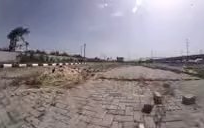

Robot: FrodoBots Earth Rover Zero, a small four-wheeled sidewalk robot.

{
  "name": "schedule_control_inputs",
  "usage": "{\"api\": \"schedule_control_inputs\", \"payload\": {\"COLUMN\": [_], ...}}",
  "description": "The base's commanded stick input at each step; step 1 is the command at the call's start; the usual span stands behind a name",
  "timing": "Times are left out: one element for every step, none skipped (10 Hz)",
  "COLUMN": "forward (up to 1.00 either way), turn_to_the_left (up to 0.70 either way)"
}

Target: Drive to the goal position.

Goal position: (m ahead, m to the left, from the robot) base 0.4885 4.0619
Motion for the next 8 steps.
{"api": "schedule_control_inputs", "payload": {"forward": [1.00, 1.00, 1.00, 1.00, 1.00, 1.00, 1.00, 1.00], "turn_to_the_left": [-0.02, -0.03, -0.08, -0.28, -0.31, -0.33, -0.33, -0.34]}}
